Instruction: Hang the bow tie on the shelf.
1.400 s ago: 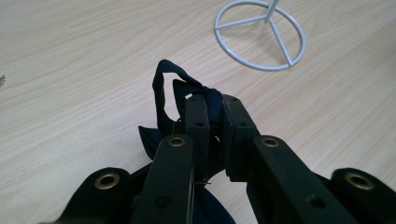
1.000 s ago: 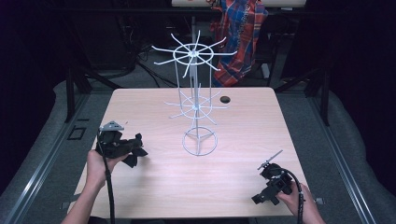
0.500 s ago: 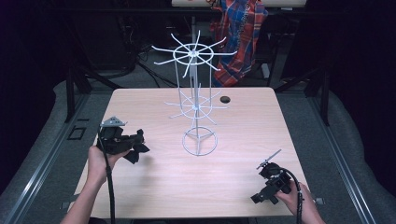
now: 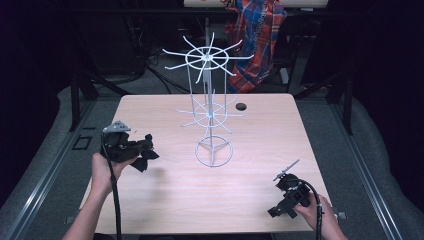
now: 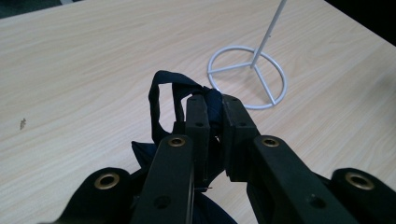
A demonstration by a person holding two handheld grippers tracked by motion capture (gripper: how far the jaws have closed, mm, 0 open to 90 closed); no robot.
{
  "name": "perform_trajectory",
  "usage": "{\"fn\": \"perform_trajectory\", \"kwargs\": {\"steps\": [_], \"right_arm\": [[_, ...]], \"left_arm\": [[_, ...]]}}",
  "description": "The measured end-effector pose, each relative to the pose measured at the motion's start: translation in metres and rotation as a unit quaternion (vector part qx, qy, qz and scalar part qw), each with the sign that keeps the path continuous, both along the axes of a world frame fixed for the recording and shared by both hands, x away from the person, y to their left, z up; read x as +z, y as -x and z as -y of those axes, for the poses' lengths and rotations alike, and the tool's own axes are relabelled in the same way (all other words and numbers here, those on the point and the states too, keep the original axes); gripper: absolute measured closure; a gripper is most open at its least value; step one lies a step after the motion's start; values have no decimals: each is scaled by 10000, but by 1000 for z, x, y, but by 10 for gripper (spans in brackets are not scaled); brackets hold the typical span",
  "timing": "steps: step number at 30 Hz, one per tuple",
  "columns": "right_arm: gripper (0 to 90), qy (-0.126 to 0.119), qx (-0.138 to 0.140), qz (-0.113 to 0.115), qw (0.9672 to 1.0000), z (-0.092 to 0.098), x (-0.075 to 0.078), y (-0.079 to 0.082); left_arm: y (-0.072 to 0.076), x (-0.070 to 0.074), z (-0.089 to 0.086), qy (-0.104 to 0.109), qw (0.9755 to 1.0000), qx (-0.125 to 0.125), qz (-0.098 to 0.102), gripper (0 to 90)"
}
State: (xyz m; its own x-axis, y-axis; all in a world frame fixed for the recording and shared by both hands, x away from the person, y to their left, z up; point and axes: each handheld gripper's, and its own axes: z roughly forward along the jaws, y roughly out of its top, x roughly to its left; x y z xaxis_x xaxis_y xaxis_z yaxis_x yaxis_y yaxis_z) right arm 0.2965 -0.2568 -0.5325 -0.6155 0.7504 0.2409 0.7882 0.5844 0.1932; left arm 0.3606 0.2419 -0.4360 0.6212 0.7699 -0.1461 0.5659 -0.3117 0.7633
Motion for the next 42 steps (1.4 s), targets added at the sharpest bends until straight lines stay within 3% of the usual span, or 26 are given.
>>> {"fn": "perform_trajectory", "kwargs": {"steps": [6, 7, 9, 10, 14, 15, 16, 19, 20, 21, 23, 25, 27, 31, 32, 42], "right_arm": [[76, -86, -143, 70, 9998, 2, -1, 2], [76, -11, -156, 94, 9998, 1, 0, 2], [75, 131, 66, 27, 9999, 1, 1, -1], [76, -23, -86, 36, 10000, -2, -1, 0], [75, 69, 19, -15, 10000, -1, 0, -1], [75, -276, -457, 208, 9984, -3, -6, 5], [76, -27, -180, 120, 9998, 1, -3, 2], [76, -22, -122, 60, 9999, 2, -1, 0], [76, 97, -47, 65, 9999, 2, -1, -1], [76, -9, -96, 25, 10000, 0, -1, 0], [76, 52, -42, 8, 10000, 0, -1, -1], [76, -60, -125, 7, 9999, 0, -2, 0], [76, 72, -67, 38, 9999, 2, -2, -1], [76, 59, -14, -15, 10000, 2, -2, -1], [76, -81, -138, 9, 9999, 2, -3, 0], [76, 5, -50, -35, 10000, 4, -2, 0]], "left_arm": [[-2, 3, 3, 58, 10000, 5, 30, 830], [-3, 4, 3, 72, 10000, 1, 49, 830], [-5, 4, 4, 94, 9999, -10, 61, 830], [-6, 4, 4, 96, 9999, -18, 40, 829], [-11, 5, 5, 129, 9999, 17, 41, 829], [-12, 6, 5, 144, 9999, 21, 55, 829], [-13, 7, 4, 165, 9998, 33, 81, 829], [-17, 10, 4, 220, 9997, 46, 137, 829], [-18, 11, 4, 223, 9996, 44, 141, 829], [-19, 11, 4, 239, 9996, 39, 141, 829], [-22, 12, 5, 215, 9997, 18, 145, 829], [-25, 12, 8, 233, 9996, -8, 148, 829], [-27, 13, 10, 228, 9996, -40, 165, 829], [-32, 14, 14, 222, 9995, -77, 190, 828], [-33, 15, 15, 227, 9995, -85, 189, 829], [-42, 19, 23, 313, 9991, -153, 247, 828]]}}
